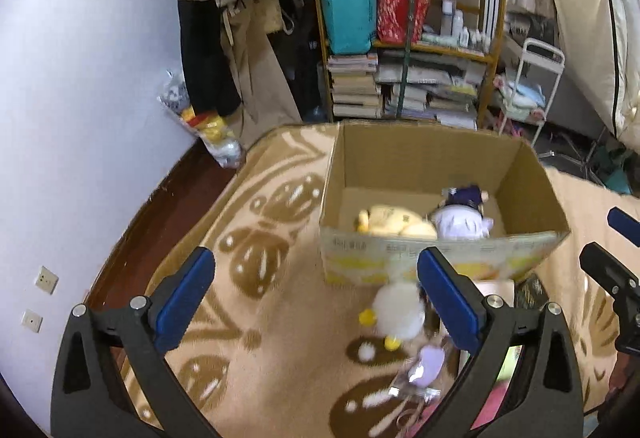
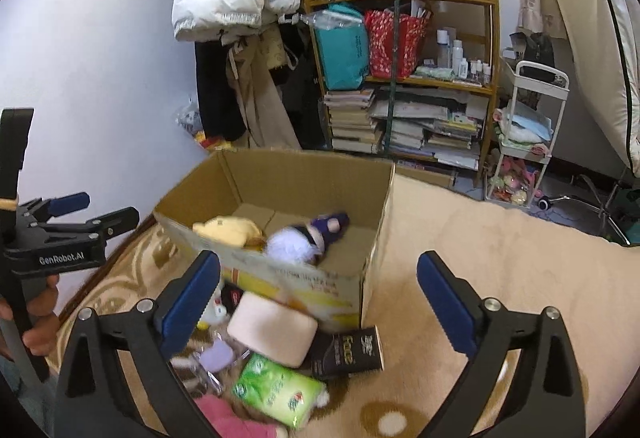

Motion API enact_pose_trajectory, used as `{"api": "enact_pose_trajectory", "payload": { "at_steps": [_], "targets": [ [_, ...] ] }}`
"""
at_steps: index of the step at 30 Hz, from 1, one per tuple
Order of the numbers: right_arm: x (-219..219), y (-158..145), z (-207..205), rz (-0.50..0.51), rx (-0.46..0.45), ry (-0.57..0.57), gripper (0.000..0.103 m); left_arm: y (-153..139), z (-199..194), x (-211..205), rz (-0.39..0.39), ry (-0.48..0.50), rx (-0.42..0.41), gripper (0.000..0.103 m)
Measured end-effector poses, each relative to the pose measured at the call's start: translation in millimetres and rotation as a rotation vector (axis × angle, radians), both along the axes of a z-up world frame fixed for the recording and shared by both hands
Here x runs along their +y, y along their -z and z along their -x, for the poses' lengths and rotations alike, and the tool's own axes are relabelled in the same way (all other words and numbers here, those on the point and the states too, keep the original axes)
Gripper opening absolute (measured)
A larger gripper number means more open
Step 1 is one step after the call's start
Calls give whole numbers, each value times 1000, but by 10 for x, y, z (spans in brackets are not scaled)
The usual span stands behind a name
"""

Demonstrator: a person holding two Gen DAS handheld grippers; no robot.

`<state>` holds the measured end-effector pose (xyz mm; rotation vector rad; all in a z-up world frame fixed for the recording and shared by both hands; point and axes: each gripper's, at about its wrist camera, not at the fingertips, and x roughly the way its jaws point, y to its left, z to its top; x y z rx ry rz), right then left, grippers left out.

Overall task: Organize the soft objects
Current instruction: 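Lower left tool onto white pompom while right tool lowers onto black Face tissue pack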

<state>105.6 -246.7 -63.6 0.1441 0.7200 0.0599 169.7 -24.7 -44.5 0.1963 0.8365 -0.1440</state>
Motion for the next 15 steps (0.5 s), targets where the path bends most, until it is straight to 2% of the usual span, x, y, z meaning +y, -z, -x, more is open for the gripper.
{"api": "enact_pose_trajectory", "payload": {
  "at_steps": [7, 15],
  "targets": [
    [10, 215, 151, 19, 80, 7, 103, 174, 153, 93, 16, -13, 93, 100],
    [-41, 371, 158, 9, 135, 41, 103, 296, 219, 72, -9, -11, 134, 100]
  ]
}}
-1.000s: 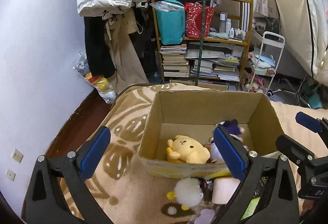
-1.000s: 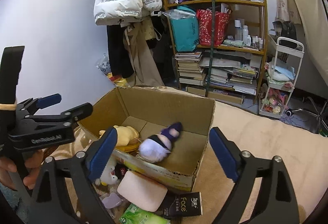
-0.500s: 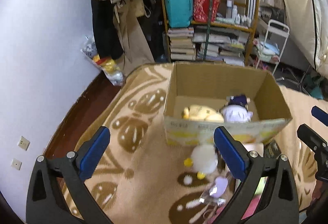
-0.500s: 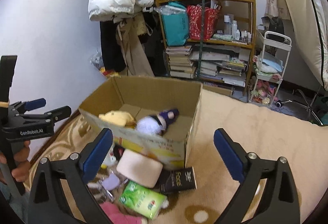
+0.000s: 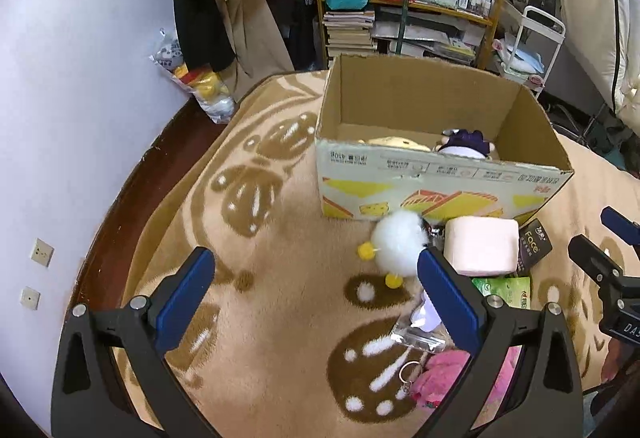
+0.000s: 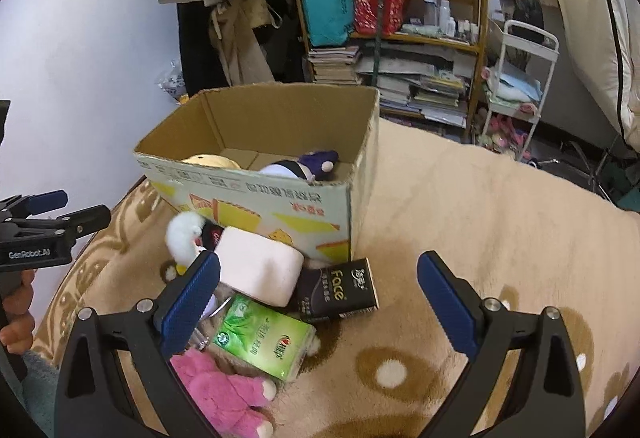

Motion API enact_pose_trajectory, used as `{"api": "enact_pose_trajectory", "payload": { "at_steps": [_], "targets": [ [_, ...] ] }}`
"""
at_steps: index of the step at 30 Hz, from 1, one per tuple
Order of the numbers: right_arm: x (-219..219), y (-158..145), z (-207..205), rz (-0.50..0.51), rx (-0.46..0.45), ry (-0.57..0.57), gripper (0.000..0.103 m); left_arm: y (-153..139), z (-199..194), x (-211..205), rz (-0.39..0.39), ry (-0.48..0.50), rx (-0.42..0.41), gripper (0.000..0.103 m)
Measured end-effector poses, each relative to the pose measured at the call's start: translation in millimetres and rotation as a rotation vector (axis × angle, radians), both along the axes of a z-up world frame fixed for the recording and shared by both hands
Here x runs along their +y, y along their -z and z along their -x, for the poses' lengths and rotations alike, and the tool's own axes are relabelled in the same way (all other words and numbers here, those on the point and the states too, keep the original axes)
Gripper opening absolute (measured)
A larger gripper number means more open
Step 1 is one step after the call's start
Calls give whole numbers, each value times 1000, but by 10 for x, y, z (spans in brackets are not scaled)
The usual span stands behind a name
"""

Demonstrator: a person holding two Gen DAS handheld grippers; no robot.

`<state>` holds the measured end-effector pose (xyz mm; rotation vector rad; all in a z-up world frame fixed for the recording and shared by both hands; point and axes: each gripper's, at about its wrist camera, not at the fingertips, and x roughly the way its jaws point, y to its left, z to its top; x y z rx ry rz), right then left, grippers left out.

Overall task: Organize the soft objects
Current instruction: 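Lower left tool onto white pompom while right tool lowers onto black Face tissue pack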

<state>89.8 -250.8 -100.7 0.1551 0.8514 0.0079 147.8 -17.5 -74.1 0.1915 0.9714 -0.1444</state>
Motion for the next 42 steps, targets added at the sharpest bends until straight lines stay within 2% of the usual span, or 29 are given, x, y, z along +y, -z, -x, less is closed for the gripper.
{"api": "enact_pose_trajectory", "payload": {
  "at_steps": [15, 21, 35, 42],
  "targets": [
    [-145, 371, -133, 42, 110, 70, 103, 369, -202, -137, -20, 13, 86, 100],
    [-257, 524, -218, 68, 161, 118, 103, 460, -261, -244, -40, 29, 84, 100],
    [-175, 813, -407, 77, 225, 52, 103, 763, -453, -432, -53, 50, 140, 100],
    [-94, 892, -480, 90, 240, 20, 103, 830, -496, -518, -52, 73, 135, 100]
  ]
}}
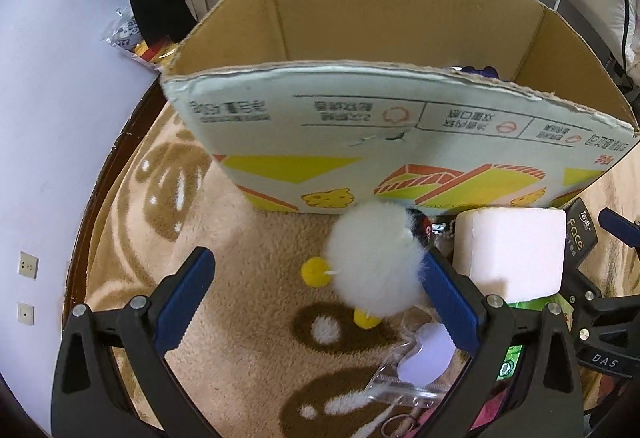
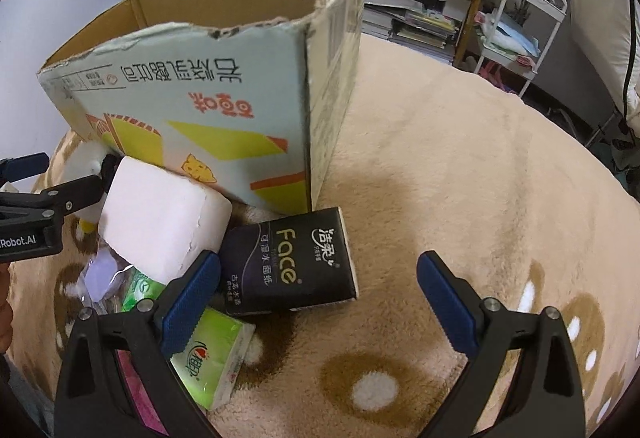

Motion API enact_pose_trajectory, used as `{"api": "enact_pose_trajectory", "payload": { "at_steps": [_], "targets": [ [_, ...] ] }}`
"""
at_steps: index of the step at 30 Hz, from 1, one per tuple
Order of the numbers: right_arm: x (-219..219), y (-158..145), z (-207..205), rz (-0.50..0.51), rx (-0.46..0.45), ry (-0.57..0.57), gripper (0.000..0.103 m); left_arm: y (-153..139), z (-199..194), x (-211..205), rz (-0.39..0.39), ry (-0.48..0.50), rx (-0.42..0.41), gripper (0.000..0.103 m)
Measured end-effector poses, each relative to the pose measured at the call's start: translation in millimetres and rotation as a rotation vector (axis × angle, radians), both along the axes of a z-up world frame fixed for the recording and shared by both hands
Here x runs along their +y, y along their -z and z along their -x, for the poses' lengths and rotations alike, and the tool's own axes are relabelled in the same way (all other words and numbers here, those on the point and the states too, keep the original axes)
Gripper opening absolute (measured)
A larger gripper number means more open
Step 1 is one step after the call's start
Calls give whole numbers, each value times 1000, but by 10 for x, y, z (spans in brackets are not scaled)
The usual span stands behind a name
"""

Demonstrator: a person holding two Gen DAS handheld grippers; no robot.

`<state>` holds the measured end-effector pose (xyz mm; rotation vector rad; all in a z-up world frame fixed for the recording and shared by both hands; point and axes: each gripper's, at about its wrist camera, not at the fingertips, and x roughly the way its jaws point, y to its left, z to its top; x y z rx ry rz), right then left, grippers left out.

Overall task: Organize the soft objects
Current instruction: 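Lower left tool onto white pompom while right tool lowers onto black Face tissue pack, then close left tool on white pompom while right tool closes on black tissue pack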

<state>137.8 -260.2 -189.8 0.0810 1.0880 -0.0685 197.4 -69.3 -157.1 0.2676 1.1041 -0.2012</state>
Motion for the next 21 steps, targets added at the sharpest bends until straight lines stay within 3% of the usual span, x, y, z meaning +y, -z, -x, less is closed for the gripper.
{"api": "enact_pose_trajectory", "payload": {
  "at_steps": [12, 15, 17, 18, 21],
  "targets": [
    [72, 61, -14, -1, 27, -33, 94, 128, -31, -105, 21, 42, -2, 97],
    [77, 63, -12, -4, 26, -43, 92, 159, -31, -107, 78, 52, 41, 81],
    [143, 51, 22, -13, 27, -52, 85, 184, -44, -87, 120, 47, 71, 73],
    [158, 46, 24, -6, 26, -57, 85, 194, -50, -81, 129, 45, 75, 71],
    [233, 32, 44, 5, 29, -66, 81, 241, -62, -81, 125, 53, 91, 51]
  ]
}}
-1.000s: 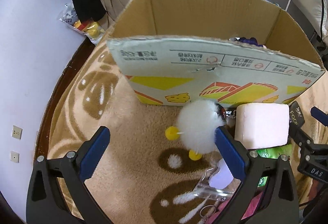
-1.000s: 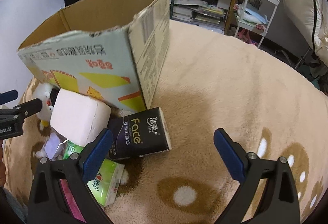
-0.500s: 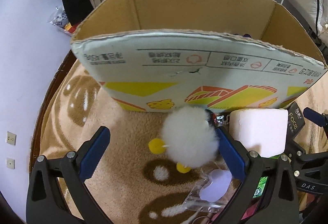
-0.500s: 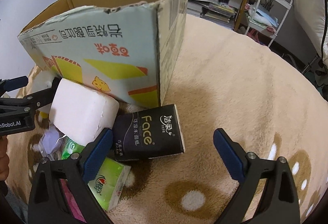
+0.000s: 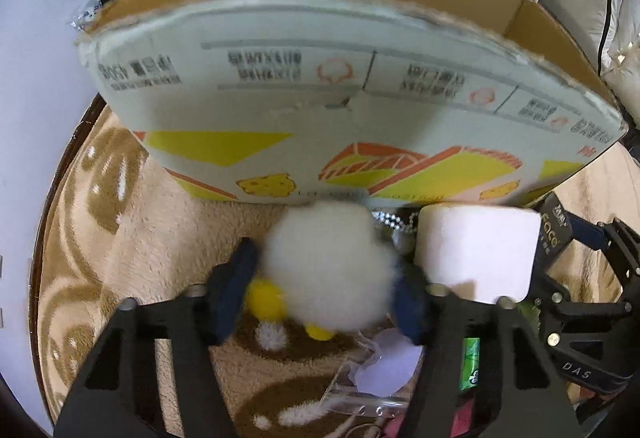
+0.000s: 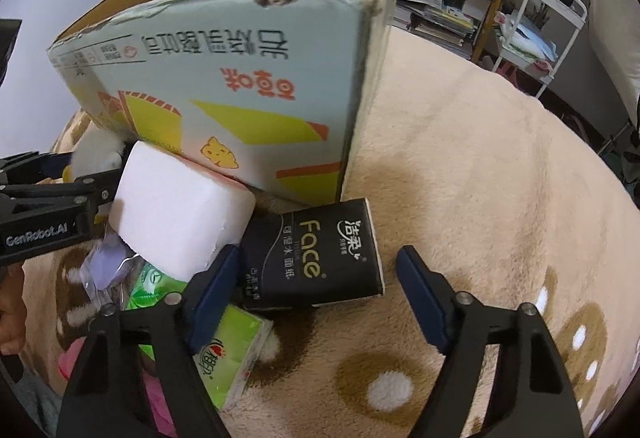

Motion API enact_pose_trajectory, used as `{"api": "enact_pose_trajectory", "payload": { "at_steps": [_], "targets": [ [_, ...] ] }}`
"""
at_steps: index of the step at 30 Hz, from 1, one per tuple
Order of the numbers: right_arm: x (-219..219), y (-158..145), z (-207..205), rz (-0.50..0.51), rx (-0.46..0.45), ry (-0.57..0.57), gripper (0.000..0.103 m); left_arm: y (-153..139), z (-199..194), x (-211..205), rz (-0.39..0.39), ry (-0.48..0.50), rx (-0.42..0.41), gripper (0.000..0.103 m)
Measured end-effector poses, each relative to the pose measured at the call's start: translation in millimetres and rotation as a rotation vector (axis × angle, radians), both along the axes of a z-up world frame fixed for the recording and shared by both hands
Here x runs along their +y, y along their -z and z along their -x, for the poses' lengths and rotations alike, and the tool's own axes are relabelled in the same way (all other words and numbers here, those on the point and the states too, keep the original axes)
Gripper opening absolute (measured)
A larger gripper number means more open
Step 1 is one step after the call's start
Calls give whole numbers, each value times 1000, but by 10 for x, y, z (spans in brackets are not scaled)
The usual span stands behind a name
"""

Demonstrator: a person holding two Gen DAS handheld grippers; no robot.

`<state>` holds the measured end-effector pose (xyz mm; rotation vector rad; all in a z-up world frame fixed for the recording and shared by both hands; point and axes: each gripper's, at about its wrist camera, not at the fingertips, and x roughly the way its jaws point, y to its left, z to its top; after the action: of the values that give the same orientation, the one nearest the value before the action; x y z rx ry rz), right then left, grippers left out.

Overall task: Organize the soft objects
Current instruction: 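Close left tool on white pompom while right tool closes on black tissue pack, then lift pompom and tissue pack and carry both over the box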

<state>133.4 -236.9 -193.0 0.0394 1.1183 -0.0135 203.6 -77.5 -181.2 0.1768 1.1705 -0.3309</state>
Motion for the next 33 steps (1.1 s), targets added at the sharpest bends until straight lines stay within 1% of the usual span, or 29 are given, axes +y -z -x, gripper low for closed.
{"api": "enact_pose_trajectory", "payload": {
  "at_steps": [2, 4, 7, 8, 10, 13, 15, 19, 22, 23, 28, 33],
  "targets": [
    [-5, 3, 13, 7, 4, 0, 81, 34, 2, 2, -2, 7, 14, 42],
    [-9, 20, 28, 3, 9, 7, 80, 47, 25, -15, -11, 11, 12, 40],
    [-21, 61, 19, 13, 15, 14, 80, 50, 30, 0, 5, 3, 18, 37],
    [-13, 69, 25, 25, 16, 11, 75, 49, 26, 14, 8, -2, 17, 34],
    [-5, 71, 28, 46, 20, 8, 71, 45, 23, 54, 12, -10, 16, 31],
    [-24, 62, 35, 32, 22, 13, 71, 33, 20, 107, 32, -19, 22, 28],
    [-26, 56, 35, 34, 22, 12, 71, 24, 18, 137, 42, -23, 23, 27],
    [-61, 53, 14, 35, 27, 12, 71, 24, 16, 213, 37, -23, 14, 26],
    [-76, 45, 20, 30, 32, 18, 71, -43, 71, 214, 41, -29, 8, 26],
    [-86, 45, 17, 29, 33, 18, 71, -95, 141, 145, 48, -28, 2, 25],
    [-139, 34, 28, 25, 42, 35, 70, -241, 253, 160, 62, -4, -28, 24],
    [-206, -5, 39, 8, 42, 65, 70, -351, 413, 183, 37, 11, -71, 24]
  ]
}}
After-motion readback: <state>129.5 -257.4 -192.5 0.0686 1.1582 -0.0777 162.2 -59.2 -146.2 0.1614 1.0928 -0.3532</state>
